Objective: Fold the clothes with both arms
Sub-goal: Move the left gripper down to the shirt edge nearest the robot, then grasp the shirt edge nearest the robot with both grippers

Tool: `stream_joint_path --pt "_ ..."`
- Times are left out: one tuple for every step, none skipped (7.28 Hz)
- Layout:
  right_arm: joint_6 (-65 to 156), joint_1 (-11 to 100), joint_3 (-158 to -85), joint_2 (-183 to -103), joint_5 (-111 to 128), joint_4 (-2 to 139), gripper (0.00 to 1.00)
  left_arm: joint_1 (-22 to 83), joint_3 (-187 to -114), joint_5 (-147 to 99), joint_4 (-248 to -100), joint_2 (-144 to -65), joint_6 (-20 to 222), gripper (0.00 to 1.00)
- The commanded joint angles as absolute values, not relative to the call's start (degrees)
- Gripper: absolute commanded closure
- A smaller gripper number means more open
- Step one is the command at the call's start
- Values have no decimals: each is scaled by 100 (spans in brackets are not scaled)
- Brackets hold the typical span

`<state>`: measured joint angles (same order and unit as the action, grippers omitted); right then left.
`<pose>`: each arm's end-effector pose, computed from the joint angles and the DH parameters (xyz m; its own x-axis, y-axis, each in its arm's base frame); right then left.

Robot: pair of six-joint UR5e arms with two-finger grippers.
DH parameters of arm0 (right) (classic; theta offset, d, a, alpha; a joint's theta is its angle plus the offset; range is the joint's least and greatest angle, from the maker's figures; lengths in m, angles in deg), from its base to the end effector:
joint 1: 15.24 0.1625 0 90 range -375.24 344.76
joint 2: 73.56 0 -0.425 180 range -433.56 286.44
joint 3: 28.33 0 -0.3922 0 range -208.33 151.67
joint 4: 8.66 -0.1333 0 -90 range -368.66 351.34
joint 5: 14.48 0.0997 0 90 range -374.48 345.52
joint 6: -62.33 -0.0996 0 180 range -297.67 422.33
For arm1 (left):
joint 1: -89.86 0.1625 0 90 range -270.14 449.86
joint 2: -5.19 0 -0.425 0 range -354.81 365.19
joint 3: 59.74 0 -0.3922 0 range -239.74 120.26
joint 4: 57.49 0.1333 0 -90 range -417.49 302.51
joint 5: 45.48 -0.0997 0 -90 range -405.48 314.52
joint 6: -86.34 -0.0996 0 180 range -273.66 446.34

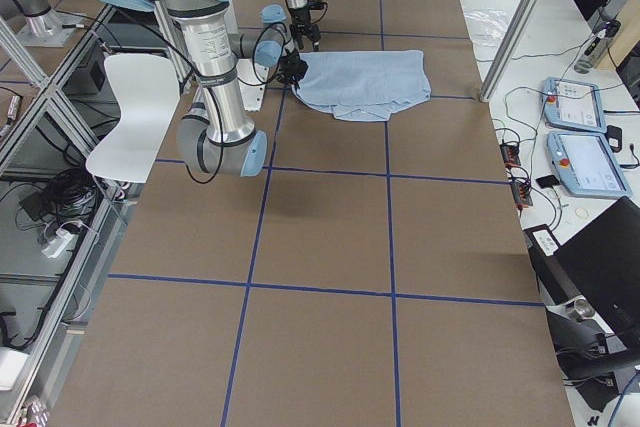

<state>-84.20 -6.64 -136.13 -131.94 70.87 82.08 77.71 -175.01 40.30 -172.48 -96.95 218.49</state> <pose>-0.5902 -0.2322 0.2172 0.1855 0.8689 0.4588 -0.6600 0.4561 -0.5970 0.4935 -0.2501 0.2974 0.1521 -0.7173 -0.6799 0.5068 0.6472 -0.5694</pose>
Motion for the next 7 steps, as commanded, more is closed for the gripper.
stream_joint_path --pt "-8392 -698 -13556 -13192 7078 8187 53 7896 -17523 3925 -17193 -9527 21923 1" --pt "-8383 -698 -13547 -13192 7025 8187 48 7904 -17531 3925 -17193 -9545 21923 1" --pt "-8383 -698 -13538 -13192 7007 8187 44 7896 -17531 3925 -17193 -9545 21915 1" --pt "-8401 -706 -13530 -13183 7007 8187 43 7861 -17531 3925 -17193 -9553 21906 1" --pt "-8401 -715 -13451 -13166 7007 8179 42 7826 -17531 3925 -17193 -9562 21906 1" --pt "-8392 -715 -13390 -13122 7007 8178 42 7817 -17531 3925 -17193 -9562 21906 1" --pt "-8392 -724 -13380 -13122 7007 8178 33 7808 -17531 3925 -17193 -9580 21906 1"
